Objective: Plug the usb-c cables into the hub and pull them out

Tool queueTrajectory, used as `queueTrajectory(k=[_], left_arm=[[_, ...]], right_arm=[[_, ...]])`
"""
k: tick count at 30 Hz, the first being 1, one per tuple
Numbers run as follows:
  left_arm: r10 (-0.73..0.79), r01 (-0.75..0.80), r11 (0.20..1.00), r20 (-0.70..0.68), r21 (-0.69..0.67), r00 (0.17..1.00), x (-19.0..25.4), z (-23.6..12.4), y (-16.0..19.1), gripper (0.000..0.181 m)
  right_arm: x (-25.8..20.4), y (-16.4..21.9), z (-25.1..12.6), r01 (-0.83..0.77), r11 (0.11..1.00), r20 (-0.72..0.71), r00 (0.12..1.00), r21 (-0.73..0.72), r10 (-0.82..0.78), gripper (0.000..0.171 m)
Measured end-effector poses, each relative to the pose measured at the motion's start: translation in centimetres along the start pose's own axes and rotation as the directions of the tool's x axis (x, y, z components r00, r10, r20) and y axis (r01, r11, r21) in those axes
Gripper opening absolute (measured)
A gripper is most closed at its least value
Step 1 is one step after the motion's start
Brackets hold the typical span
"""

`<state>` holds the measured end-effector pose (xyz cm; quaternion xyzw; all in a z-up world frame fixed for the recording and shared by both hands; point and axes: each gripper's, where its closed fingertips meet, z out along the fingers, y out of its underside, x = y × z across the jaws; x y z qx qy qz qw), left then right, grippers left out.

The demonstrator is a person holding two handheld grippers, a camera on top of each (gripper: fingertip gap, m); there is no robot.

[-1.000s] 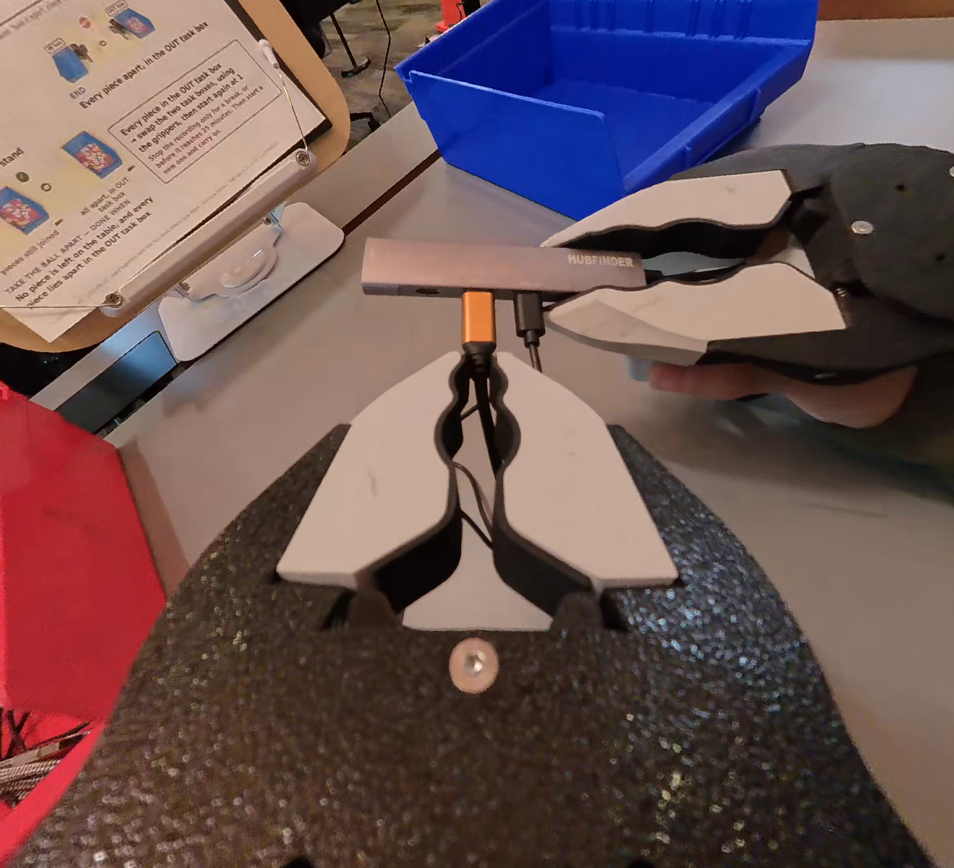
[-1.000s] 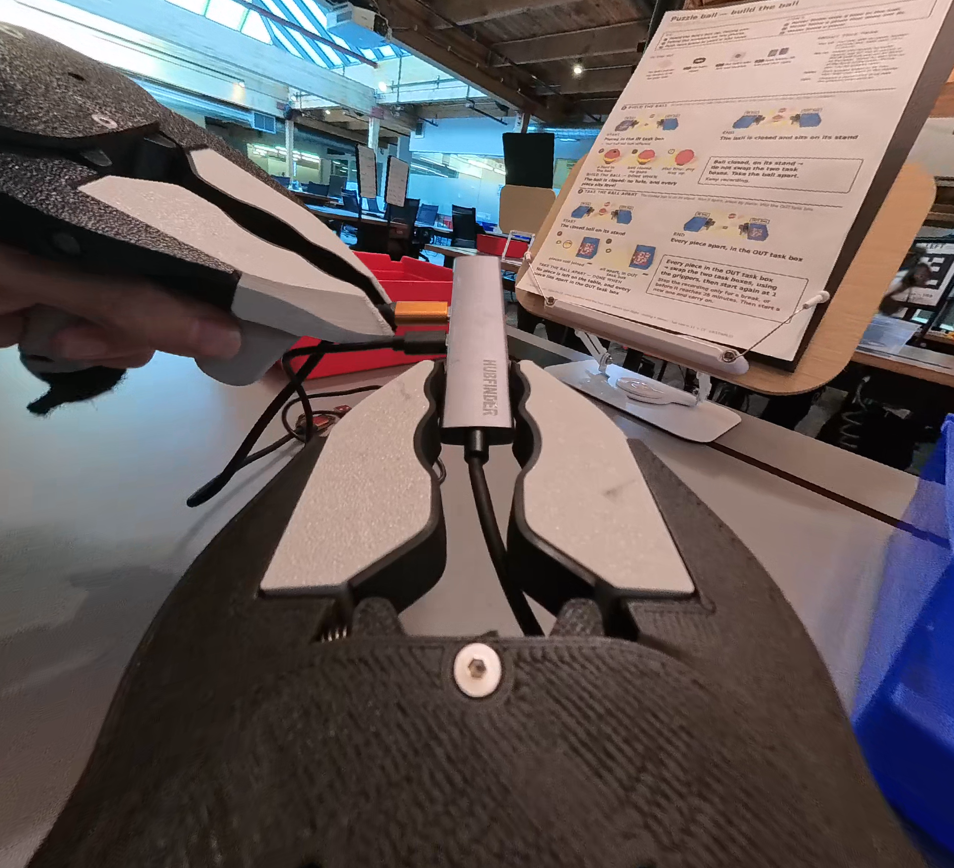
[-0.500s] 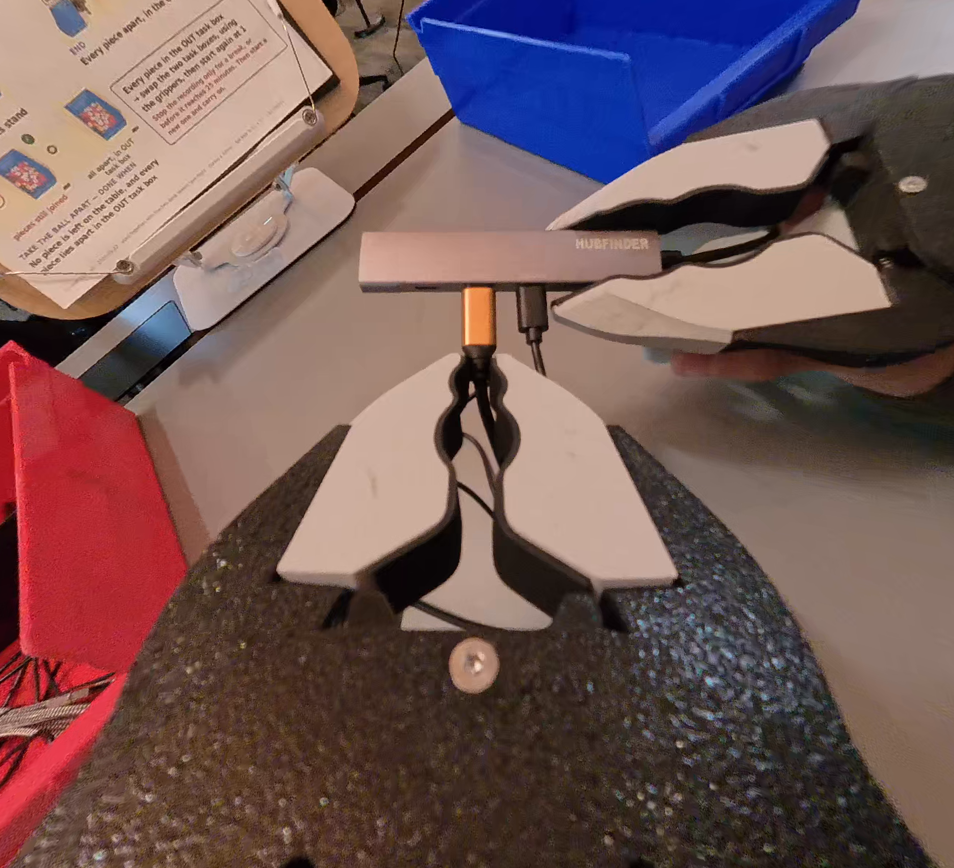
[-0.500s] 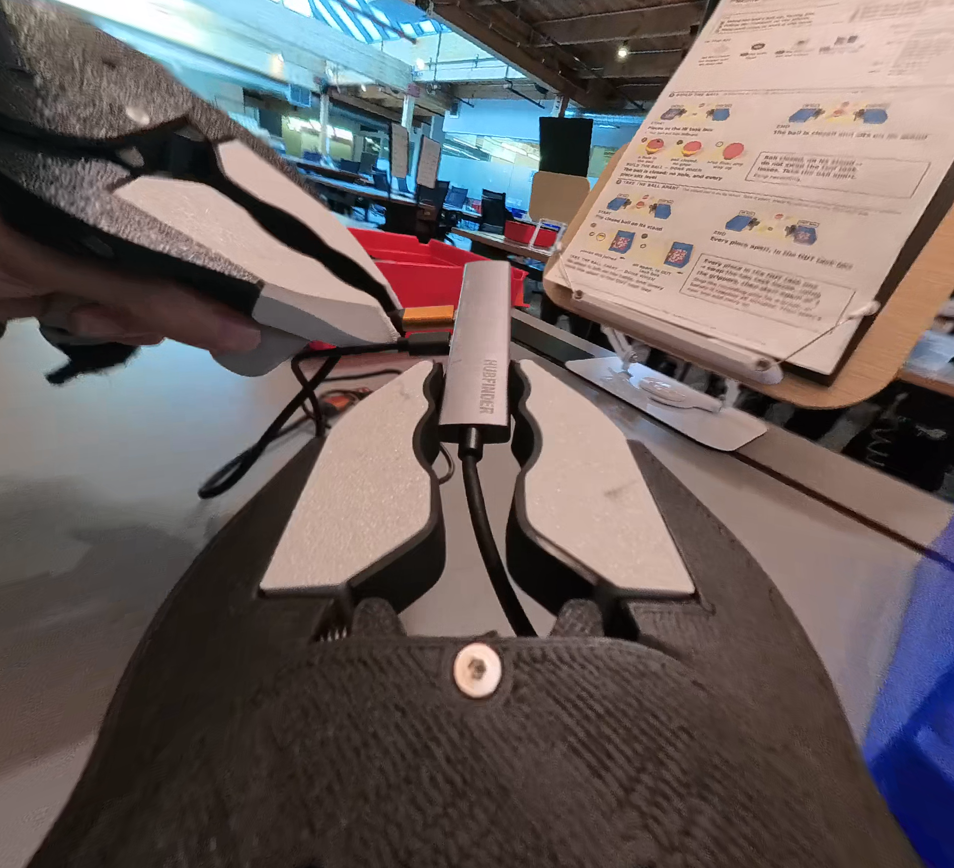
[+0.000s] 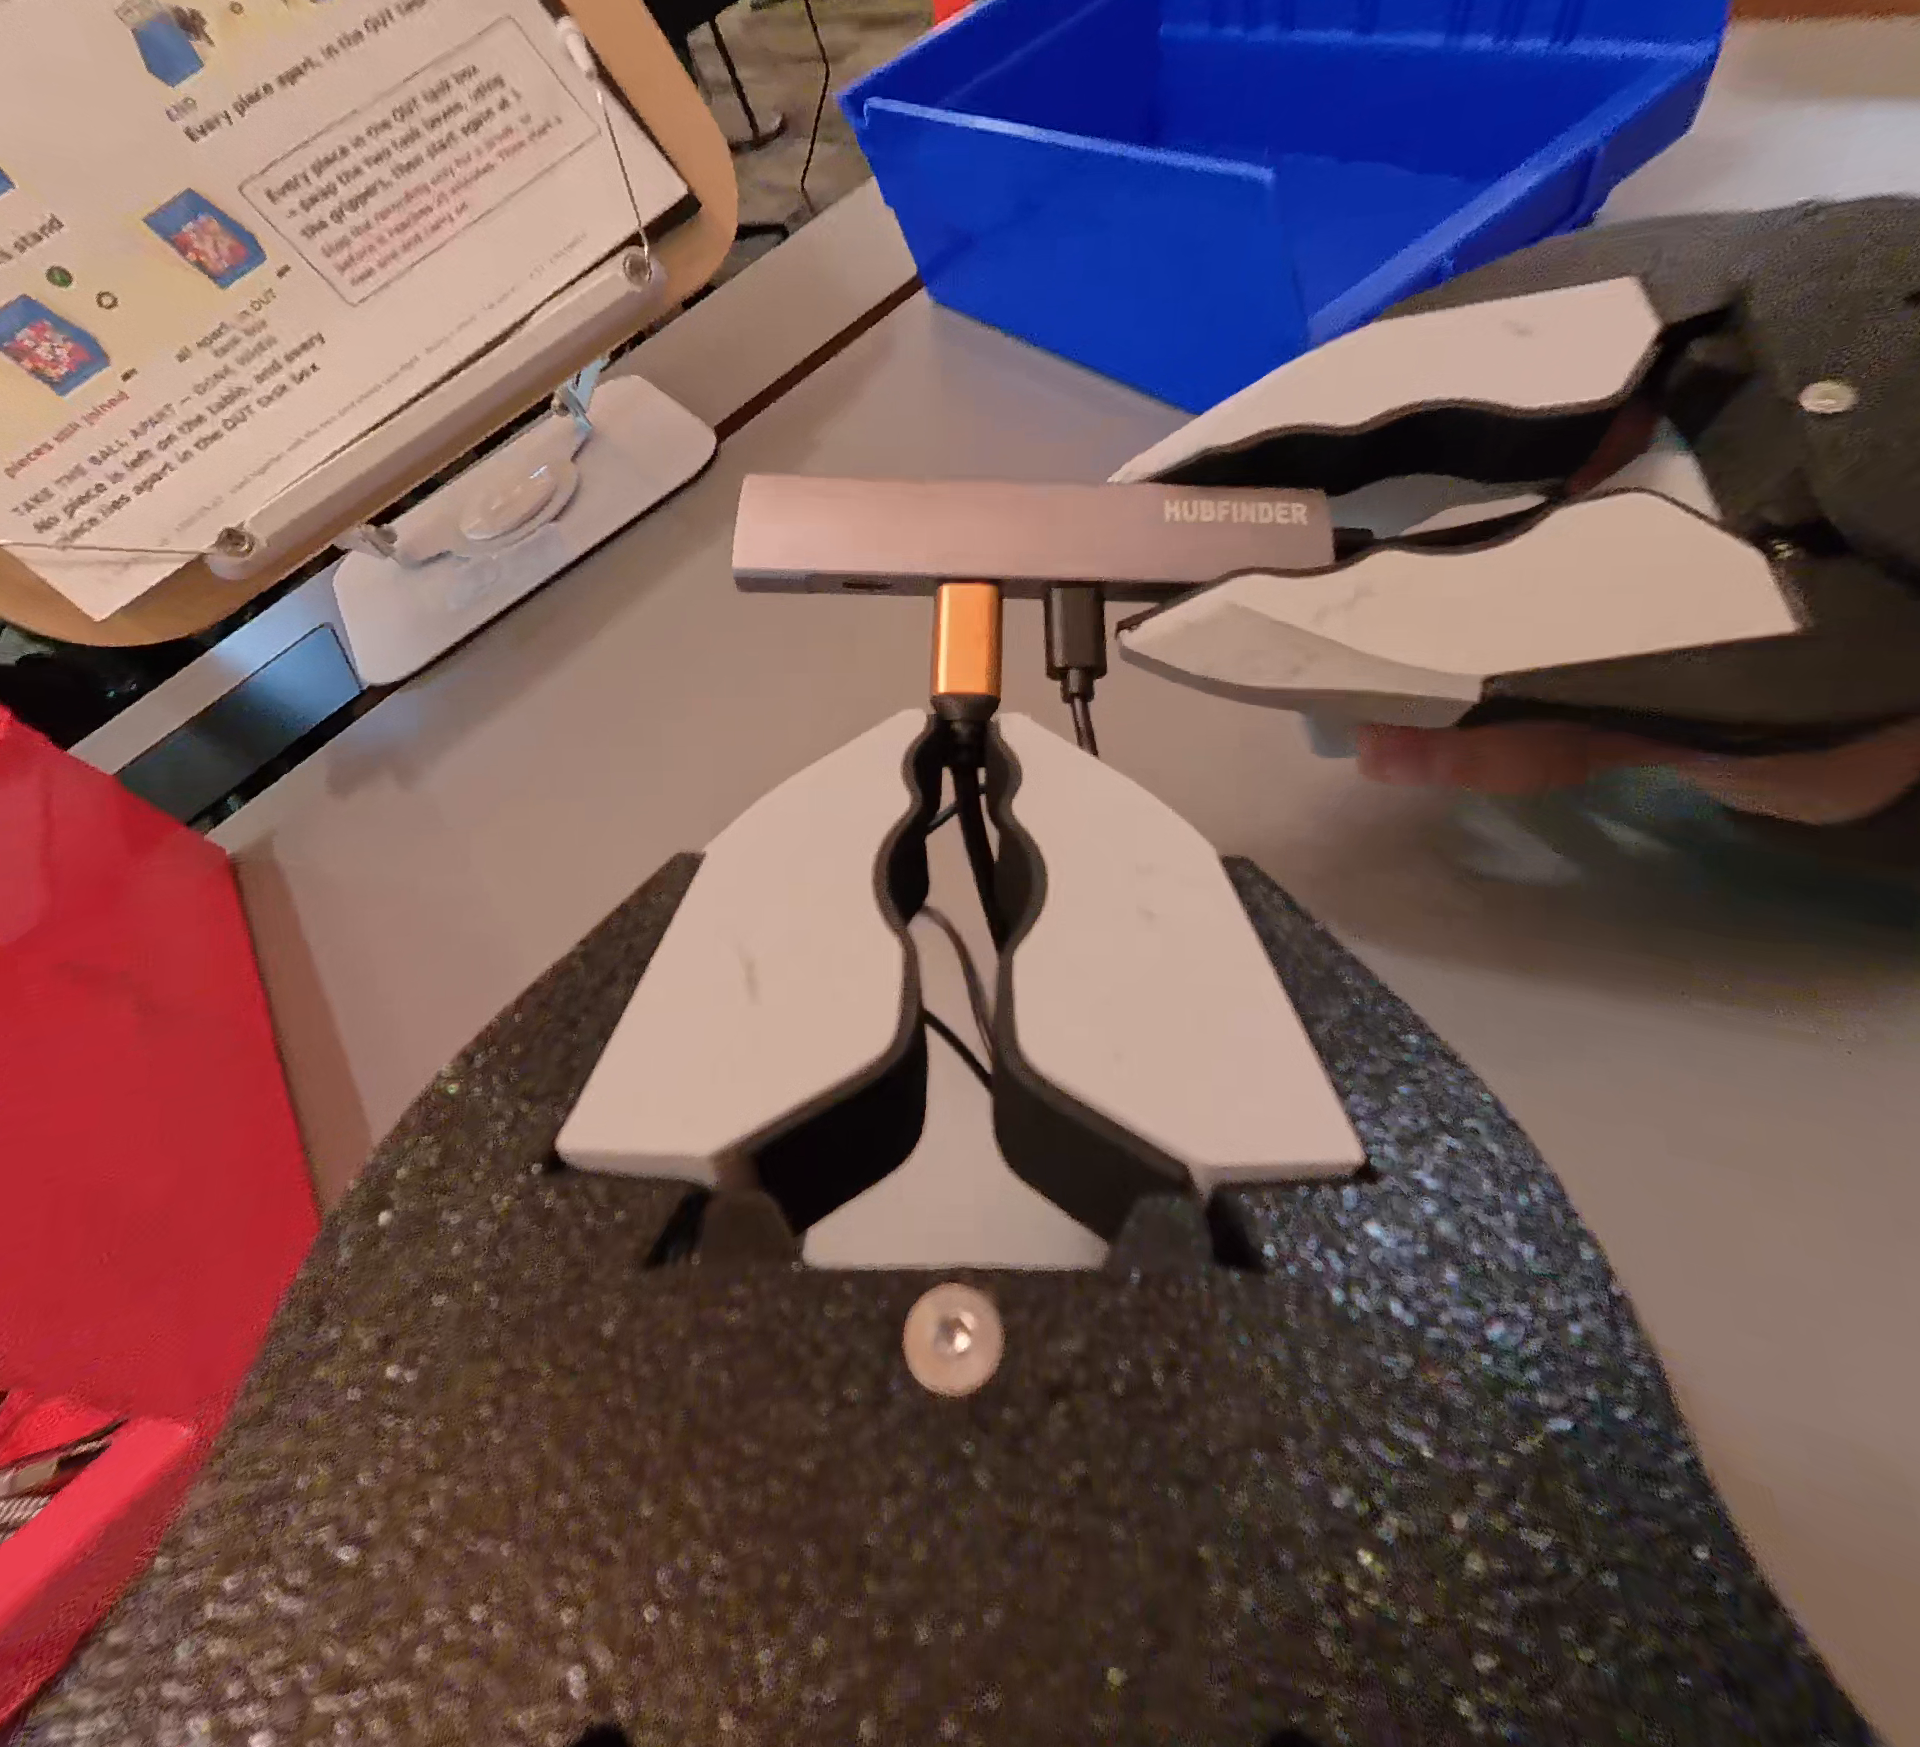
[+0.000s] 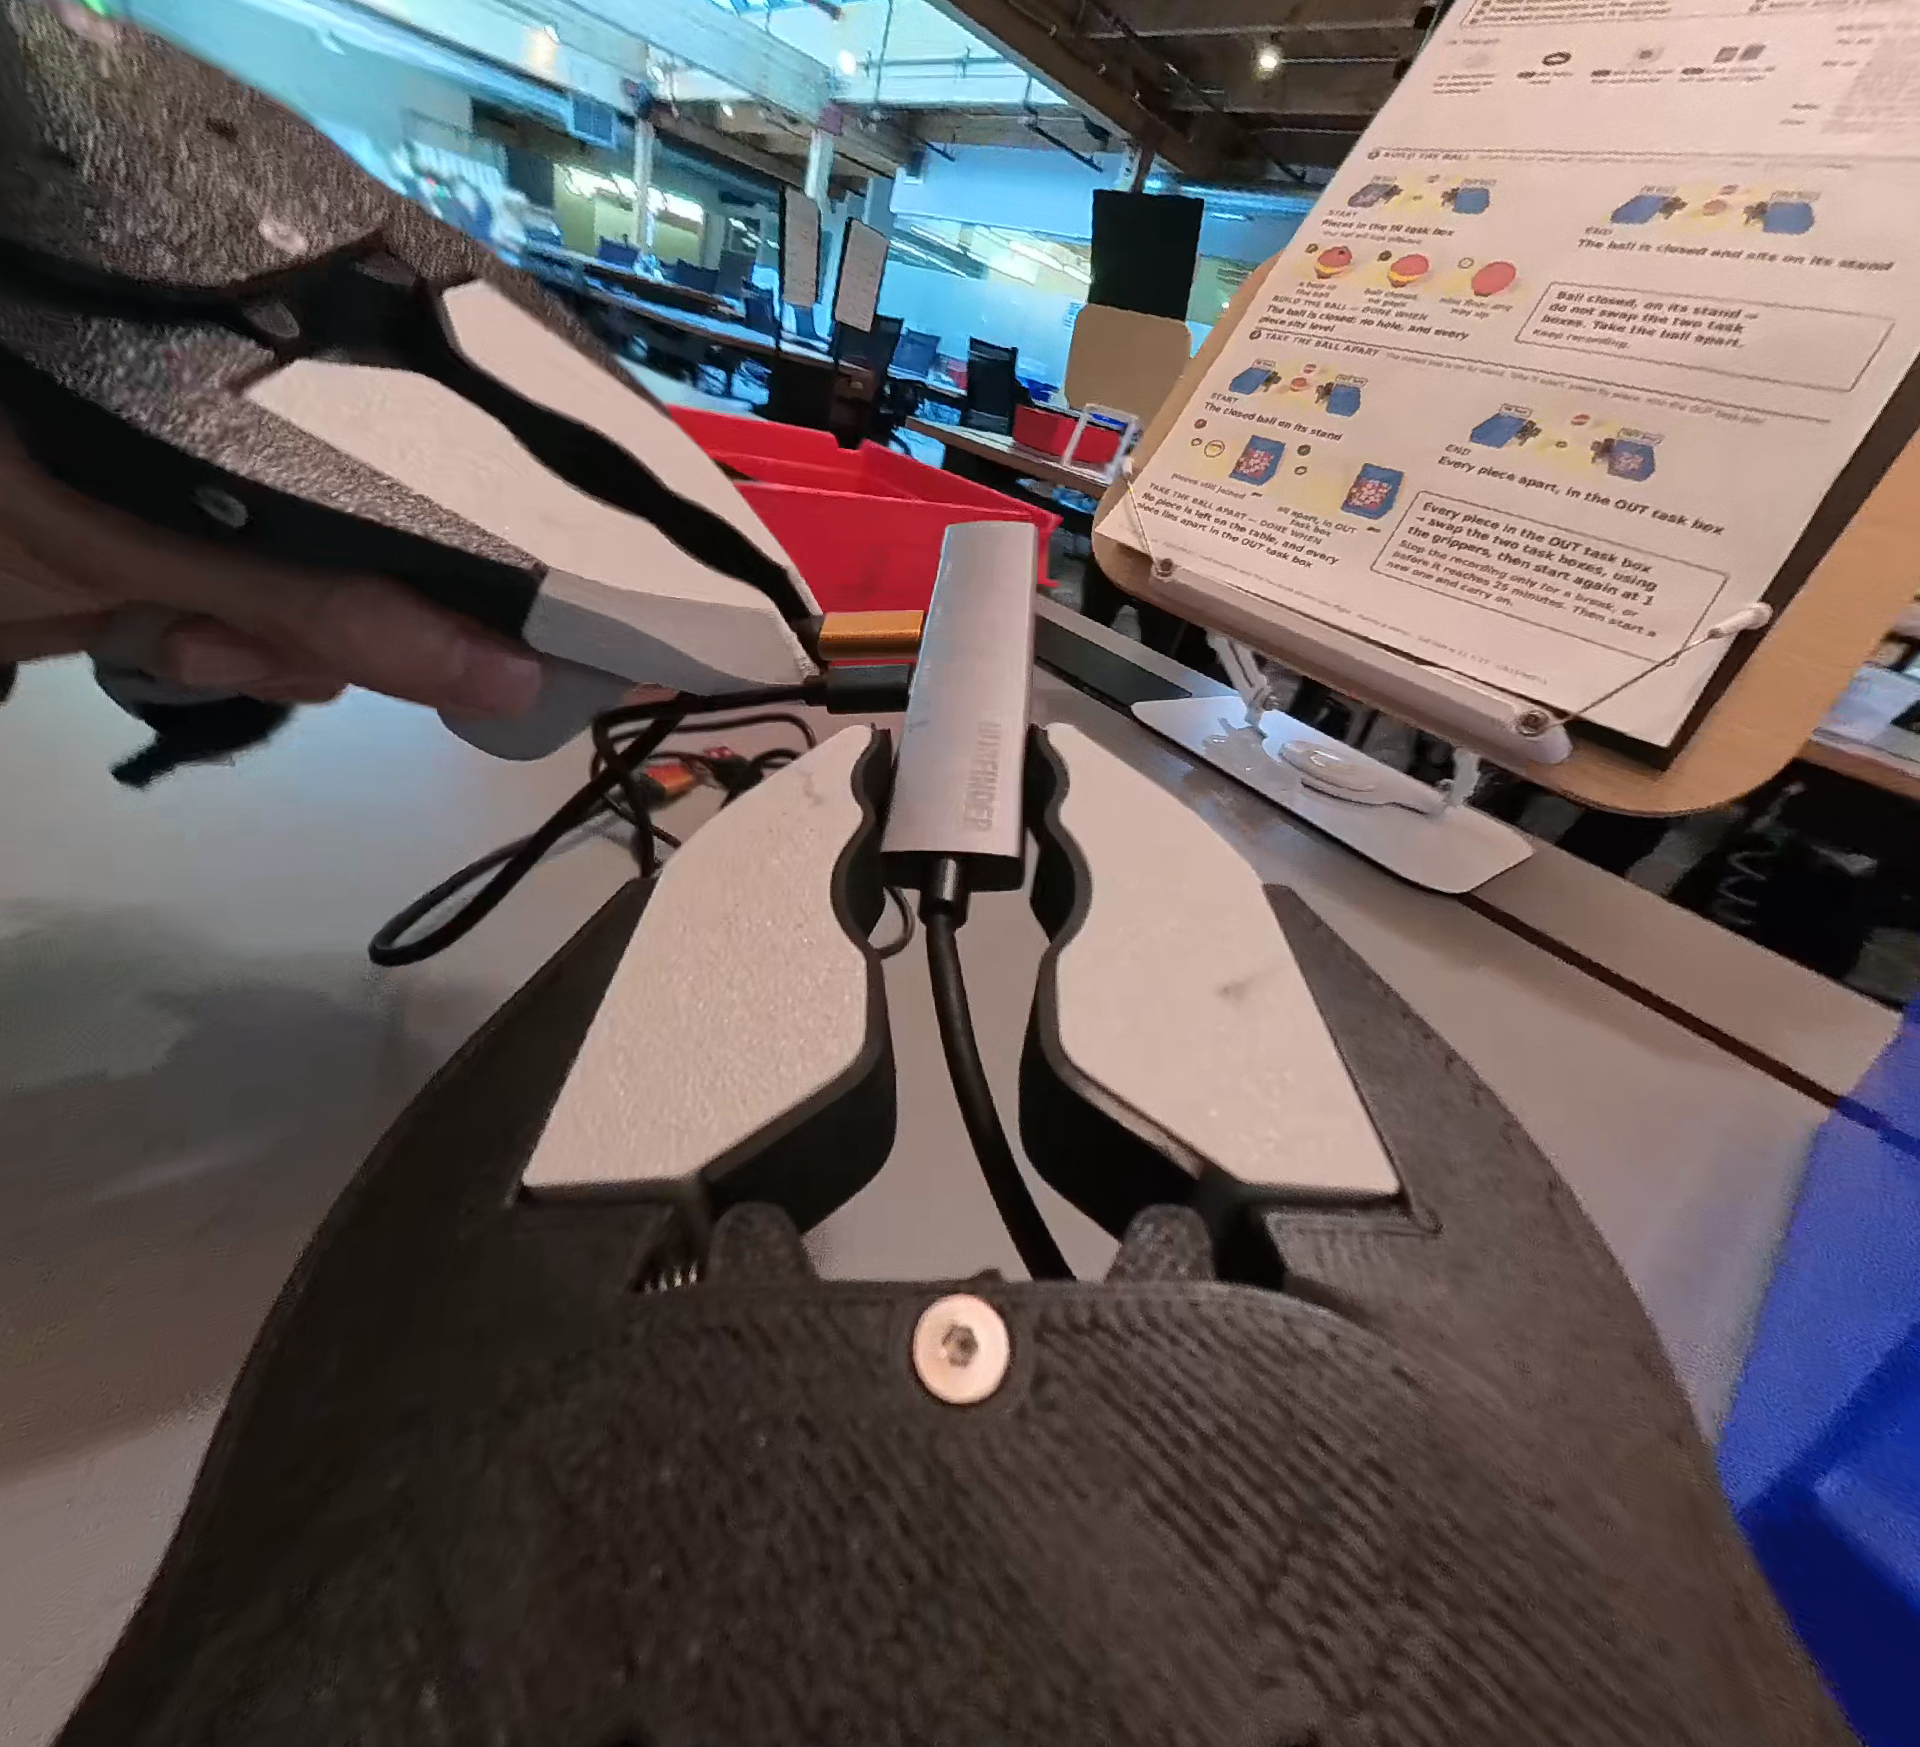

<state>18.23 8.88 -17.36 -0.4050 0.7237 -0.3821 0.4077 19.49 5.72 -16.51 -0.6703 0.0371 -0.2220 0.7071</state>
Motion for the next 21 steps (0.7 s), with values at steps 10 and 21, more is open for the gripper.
queueTrajectory(k=[10,21], left_arm=[[-0.094,0.086,0.980,0.038,0.181,0.995,-1.8,-3.7,-2.3,0.031],[-0.412,0.373,0.906,0.220,0.199,0.884,-12.1,-7.3,8.2,0.045]], right_arm=[[1.8,-0.6,-0.7,-0.051,0.998,-0.047,0.997,0.048,0.054,0.025],[8.0,-12.7,-2.9,-0.061,0.991,-0.056,0.996,0.121,0.068,0.025]])
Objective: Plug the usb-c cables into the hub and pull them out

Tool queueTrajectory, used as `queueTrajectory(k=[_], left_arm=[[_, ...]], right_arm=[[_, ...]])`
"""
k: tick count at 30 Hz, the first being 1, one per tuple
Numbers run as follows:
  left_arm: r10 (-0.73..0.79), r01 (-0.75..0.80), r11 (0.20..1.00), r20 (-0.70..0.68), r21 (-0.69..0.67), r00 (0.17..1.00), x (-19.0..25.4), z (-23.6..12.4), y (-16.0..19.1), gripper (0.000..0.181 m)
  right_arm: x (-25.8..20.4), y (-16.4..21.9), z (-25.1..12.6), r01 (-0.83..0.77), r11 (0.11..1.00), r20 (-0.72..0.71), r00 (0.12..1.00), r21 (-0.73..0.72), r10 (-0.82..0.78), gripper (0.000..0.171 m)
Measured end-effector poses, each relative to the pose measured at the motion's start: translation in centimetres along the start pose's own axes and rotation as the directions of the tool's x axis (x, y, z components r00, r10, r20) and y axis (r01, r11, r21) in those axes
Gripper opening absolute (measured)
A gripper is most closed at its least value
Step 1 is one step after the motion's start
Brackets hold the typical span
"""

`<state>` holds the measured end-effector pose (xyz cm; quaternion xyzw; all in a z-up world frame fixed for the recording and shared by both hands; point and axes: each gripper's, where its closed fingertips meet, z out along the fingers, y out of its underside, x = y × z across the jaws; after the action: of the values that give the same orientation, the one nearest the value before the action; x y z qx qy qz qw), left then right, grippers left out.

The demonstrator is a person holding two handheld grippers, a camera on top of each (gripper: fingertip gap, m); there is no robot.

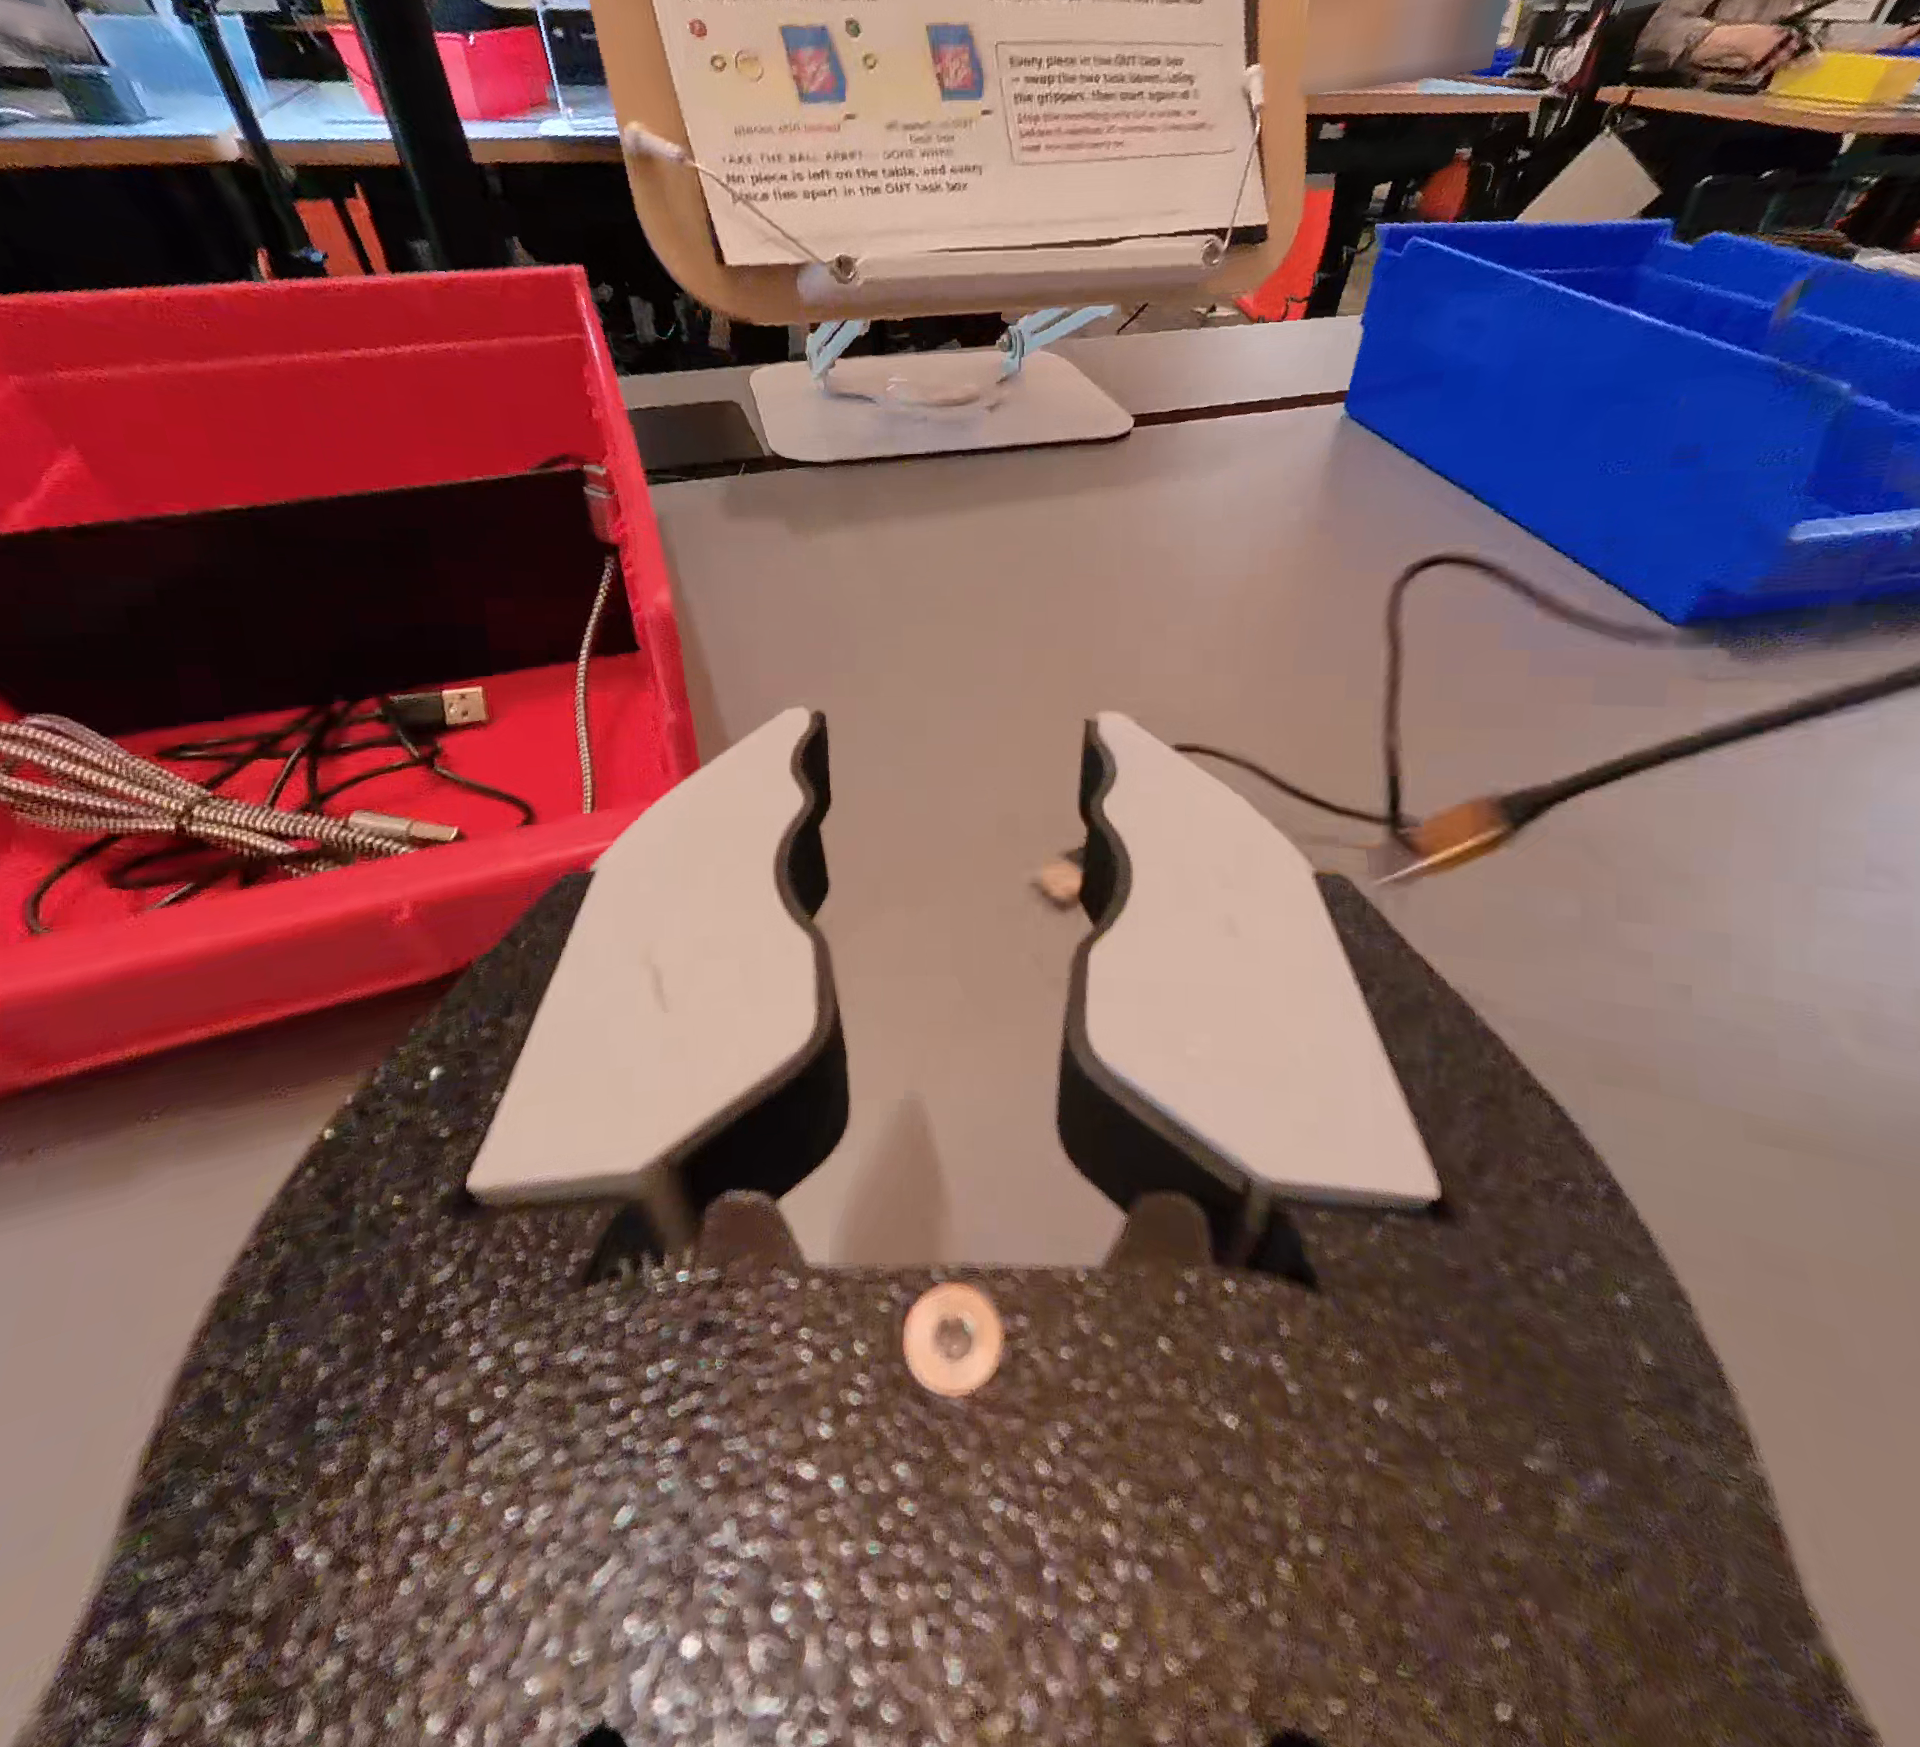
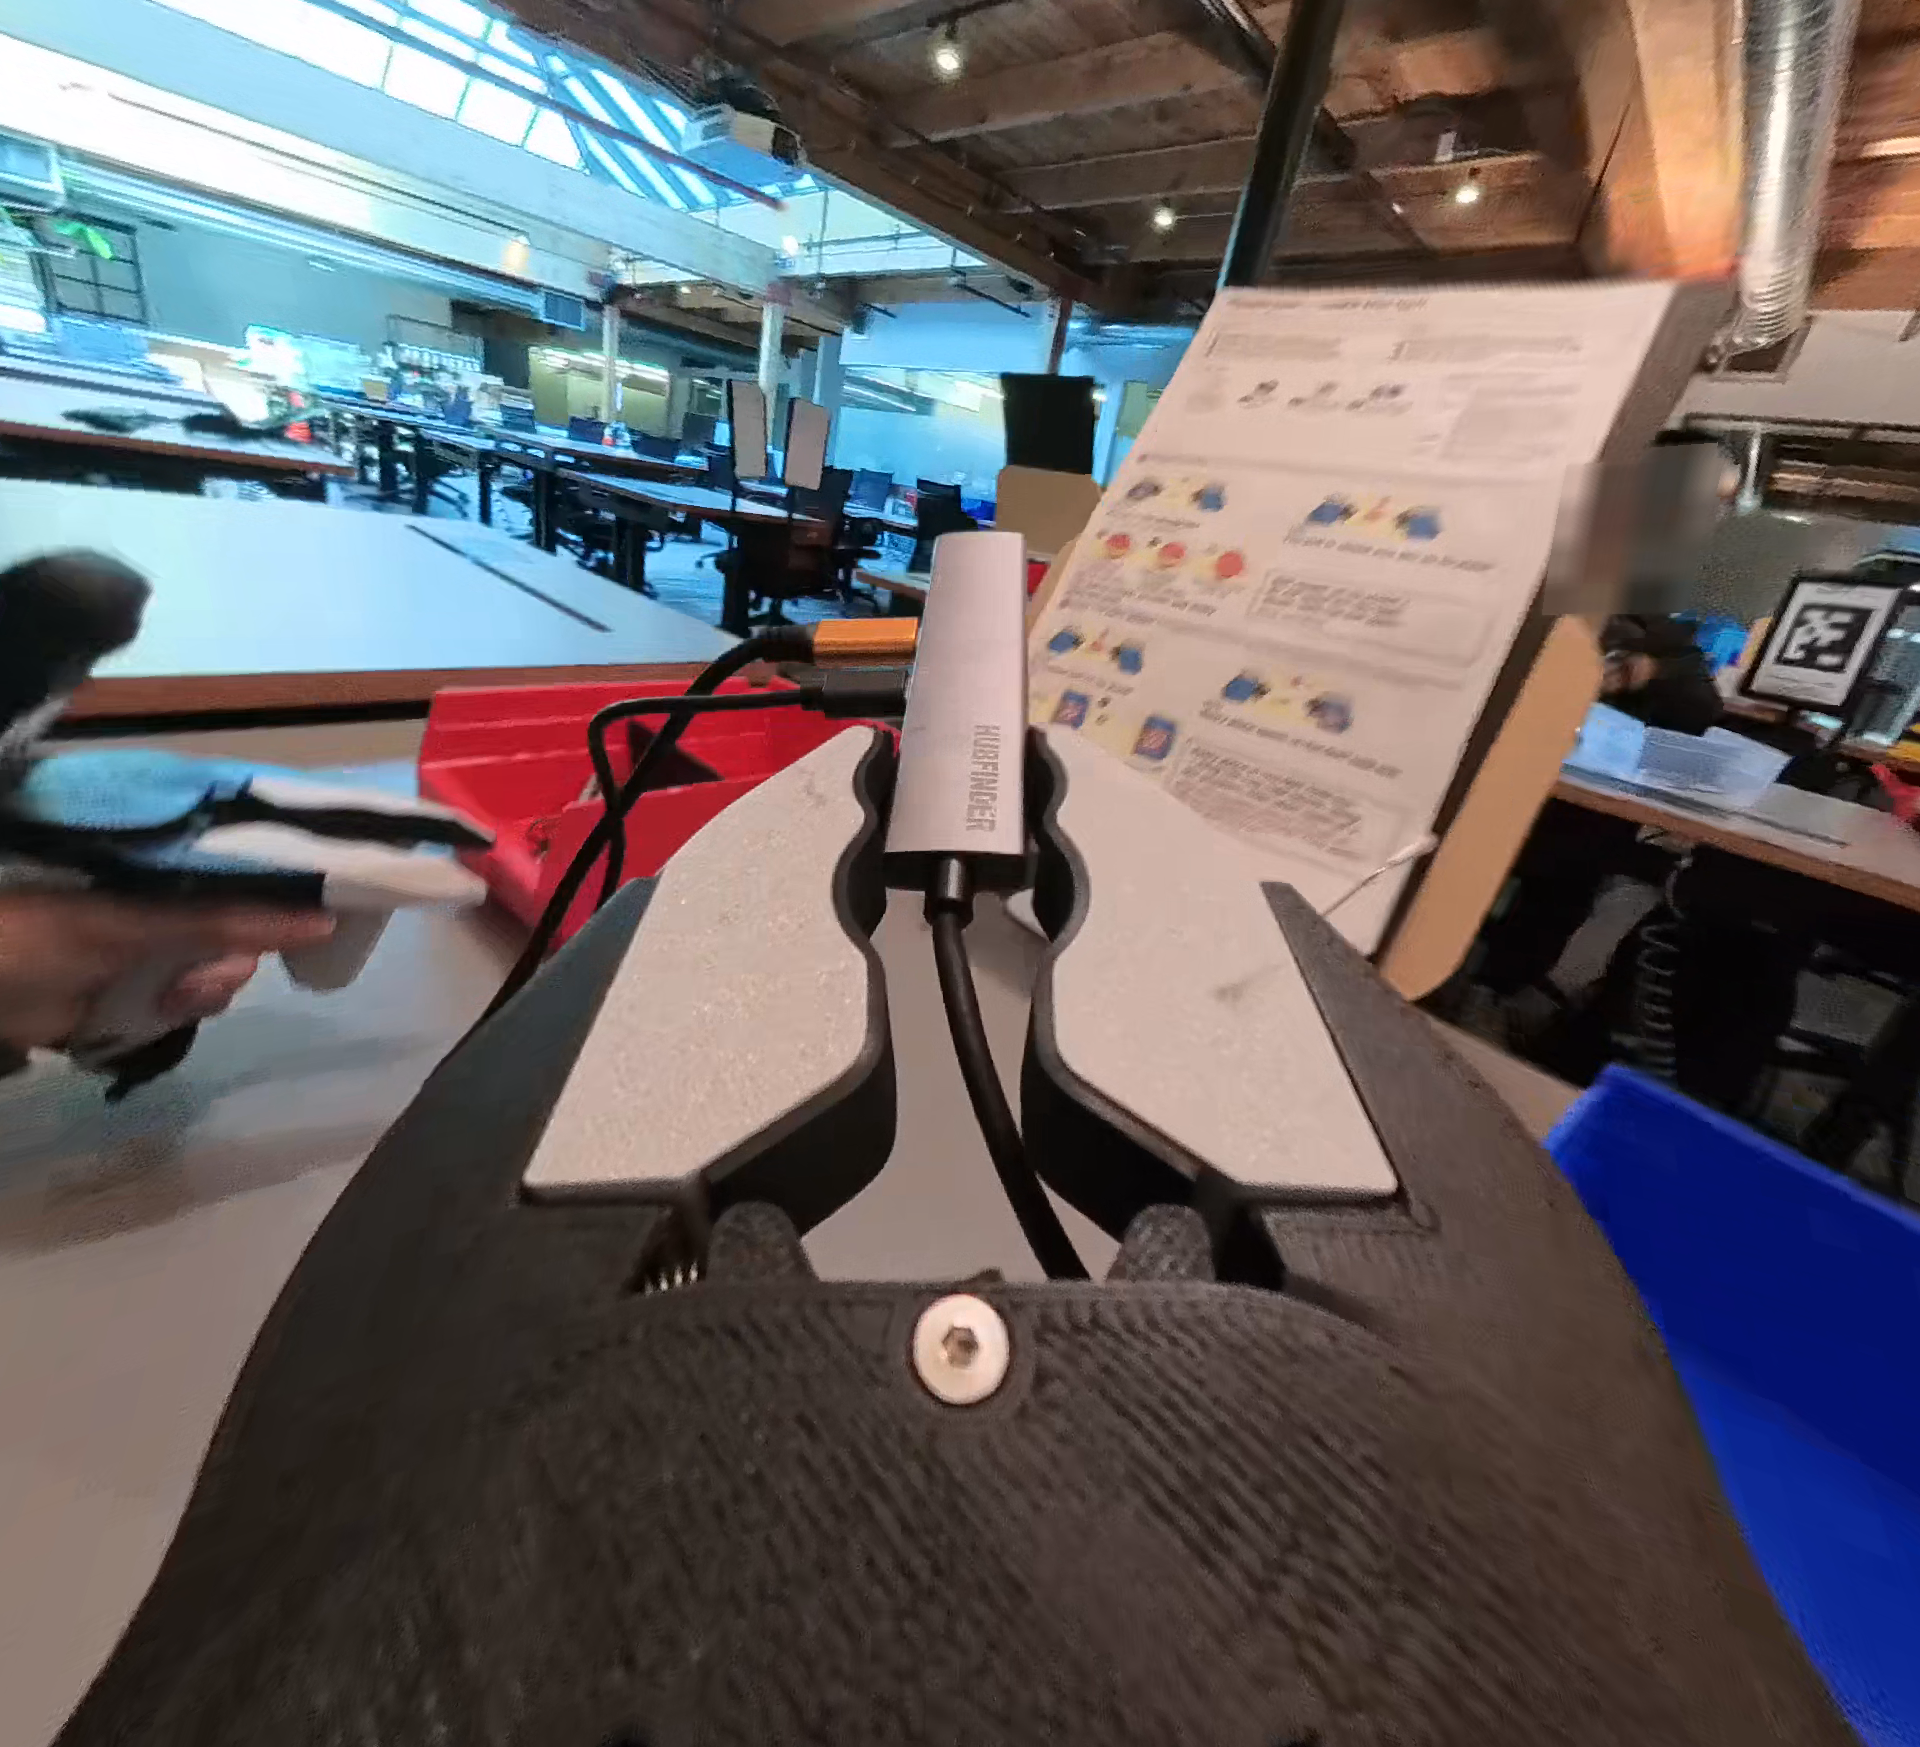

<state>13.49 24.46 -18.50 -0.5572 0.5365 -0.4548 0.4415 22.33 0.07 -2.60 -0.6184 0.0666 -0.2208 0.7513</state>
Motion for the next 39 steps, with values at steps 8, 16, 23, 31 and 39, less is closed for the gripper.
queueTrajectory(k=[8,16,23,31,39], left_arm=[[0.027,-0.030,0.996,-0.038,-0.088,0.999,0.8,1.1,2.3,0.048],[0.025,-0.029,0.996,-0.038,-0.089,0.999,0.8,1.1,2.3,0.044],[0.066,-0.070,0.991,-0.041,-0.111,0.997,1.2,1.4,2.6,0.042],[0.065,-0.070,0.992,-0.049,-0.107,0.997,1.3,1.3,2.6,0.040],[0.065,-0.071,0.991,-0.053,-0.111,0.996,1.3,1.3,2.7,0.039]], right_arm=[[9.9,-16.1,-0.4,0.175,0.984,-0.122,0.977,-0.026,-0.177,0.025],[20.1,-33.8,1.6,0.268,0.963,-0.310,0.918,0.024,-0.247,0.025],[25.7,-42.7,3.5,0.379,0.925,-0.457,0.825,0.010,-0.333,0.025],[29.3,-27.1,4.6,0.309,0.934,-0.417,0.836,-0.179,-0.356,0.025],[30.9,-16.3,4.4,0.254,0.901,-0.394,0.833,-0.351,-0.389,0.025]])
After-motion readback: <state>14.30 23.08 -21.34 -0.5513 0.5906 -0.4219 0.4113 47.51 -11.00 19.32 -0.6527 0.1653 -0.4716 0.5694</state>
